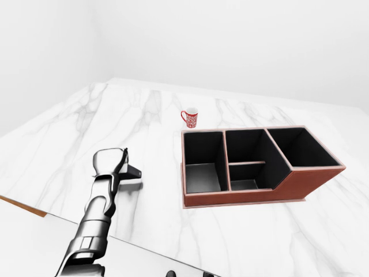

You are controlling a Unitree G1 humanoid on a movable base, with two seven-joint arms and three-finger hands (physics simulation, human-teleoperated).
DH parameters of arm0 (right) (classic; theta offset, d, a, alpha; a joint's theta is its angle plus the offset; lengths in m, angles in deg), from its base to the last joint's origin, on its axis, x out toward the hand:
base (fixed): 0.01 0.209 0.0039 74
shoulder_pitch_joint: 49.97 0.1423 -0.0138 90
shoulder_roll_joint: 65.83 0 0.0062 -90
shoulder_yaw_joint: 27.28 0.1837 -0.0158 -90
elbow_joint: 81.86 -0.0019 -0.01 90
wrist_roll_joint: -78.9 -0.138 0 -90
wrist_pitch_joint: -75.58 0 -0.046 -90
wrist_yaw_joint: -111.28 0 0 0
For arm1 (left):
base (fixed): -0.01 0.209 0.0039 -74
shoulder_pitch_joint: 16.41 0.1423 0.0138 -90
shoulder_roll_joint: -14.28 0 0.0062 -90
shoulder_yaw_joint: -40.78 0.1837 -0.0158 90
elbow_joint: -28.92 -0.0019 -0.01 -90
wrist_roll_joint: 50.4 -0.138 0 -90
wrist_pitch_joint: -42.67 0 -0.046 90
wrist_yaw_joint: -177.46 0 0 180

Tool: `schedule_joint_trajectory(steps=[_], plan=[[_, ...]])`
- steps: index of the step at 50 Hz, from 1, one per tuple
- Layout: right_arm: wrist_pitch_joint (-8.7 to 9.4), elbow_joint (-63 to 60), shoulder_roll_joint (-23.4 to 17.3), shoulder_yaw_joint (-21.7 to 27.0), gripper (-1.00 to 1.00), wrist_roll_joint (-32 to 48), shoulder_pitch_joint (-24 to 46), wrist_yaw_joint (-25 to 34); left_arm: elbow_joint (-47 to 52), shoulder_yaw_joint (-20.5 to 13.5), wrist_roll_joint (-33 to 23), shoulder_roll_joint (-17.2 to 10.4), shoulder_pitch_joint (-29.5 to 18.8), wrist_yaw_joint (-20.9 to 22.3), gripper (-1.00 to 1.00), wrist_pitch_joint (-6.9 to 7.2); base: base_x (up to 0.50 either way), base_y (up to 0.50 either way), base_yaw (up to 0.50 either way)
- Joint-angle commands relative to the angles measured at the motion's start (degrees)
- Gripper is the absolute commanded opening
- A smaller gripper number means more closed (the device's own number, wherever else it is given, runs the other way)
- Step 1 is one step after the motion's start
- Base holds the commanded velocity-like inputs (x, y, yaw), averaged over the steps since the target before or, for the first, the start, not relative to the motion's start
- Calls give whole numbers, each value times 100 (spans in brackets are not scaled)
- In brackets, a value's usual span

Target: Pick up the book and place it in the left compartment of the caddy.

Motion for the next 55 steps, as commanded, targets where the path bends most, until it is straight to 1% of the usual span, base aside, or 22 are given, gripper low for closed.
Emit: schedule_joint_trajectory(steps=[1, 5, 7, 8, 9, 11, 13, 14, 15, 17, 18, 21, 25, 27, 29, 33, 37, 38, 41, 43, 48, 55], plan=[[0, 54, 7, -23, 100, 29, 5, 25, 2120, -481, -322, 91, 754, 405, -100, -20, 0, 0, 0], [0, 43, 9, -27, 100, 22, -3, 20, 2776, -583, -439, 208, 1026, 629, -100, -102, 0, 0, 0], [0, 31, 6, -21, 100, 11, -6, 13, 2912, -617, -470, 245, 1076, 662, -100, -141, 0, 0, 0], [0, 4, 8, -10, 100, -4, -18, 15, 3294, -635, -501, 291, 1235, 789, -100, -167, 0, 0, 0], [0, 2, 9, -7, 100, -4, -17, 16, 3322, -654, -517, 309, 1245, 803, -100, -186, 0, 0, 0], [0, -29, 8, 12, 100, -24, -22, 6, 3789, -699, -551, 383, 1442, 949, -100, -270, 0, 0, 0], [0, -31, 9, 15, 100, -24, -20, 8, 3814, -726, -572, 409, 1450, 963, -100, -301, 0, 0, 0], [0, -20, 10, 12, 100, -16, -13, 16, 4223, -723, -670, 457, 1647, 909, -100, -384, 0, 0, 0], [0, -19, 10, 12, 100, -15, -12, 17, 4251, -753, -698, 488, 1657, 912, -100, -424, 0, 0, 0], [0, 1, 8, 6, 100, -6, -5, 24, 4510, -771, -783, 610, 1848, 883, -100, -508, 0, 0, 0], [0, 1, 7, 6, 100, -6, -5, 24, 4515, -780, -789, 622, 1852, 886, -100, -520, 0, 0, 0], [0, -39, 2, 24, 100, -34, -17, 15, 4717, -767, -869, 741, 2027, 724, -100, -652, 0, 0, 0], [0, -52, 5, 32, 100, -37, -20, 15, 4759, -790, -878, 779, 2046, 723, -100, -693, 0, 0, 0], [0, -28, 26, 7, 100, 7, -9, 39, 5315, -848, -763, 870, 2232, 726, -100, -793, 0, 0, 0], [0, -36, 24, 3, 100, 1, -12, 32, 5483, -867, -787, 933, 2276, 784, -100, -841, 0, 0, 0], [0, -42, 12, 15, 100, -15, -13, 22, 5647, -858, -840, 1023, 2296, 792, -100, -890, 0, 0, 0], [0, -53, 13, 16, 100, -17, -13, 19, 5703, -828, -889, 1065, 2274, 812, -100, -888, 0, 0, 0], [0, -66, 13, 27, 100, -31, -19, 16, 5928, -788, -895, 1120, 2321, 869, -100, -890, 0, 0, 0], [0, -54, 13, 24, 100, -22, -13, 20, 5990, -785, -905, 1146, 2324, 892, -100, -896, 0, 0, 0], [0, -71, 17, 19, 100, -21, -16, 21, 6230, -725, -921, 1213, 2316, 1013, -100, -894, 0, 0, 0], [0, -66, 13, 26, 100, -28, -14, 22, 6264, -688, -974, 1251, 2339, 1010, -100, -911, 0, 0, 0], [0, -36, 14, 19, 100, -19, -10, 39, 6468, -497, -1161, 1364, 2406, 1079, -100, -960, 0, 0, 0]])
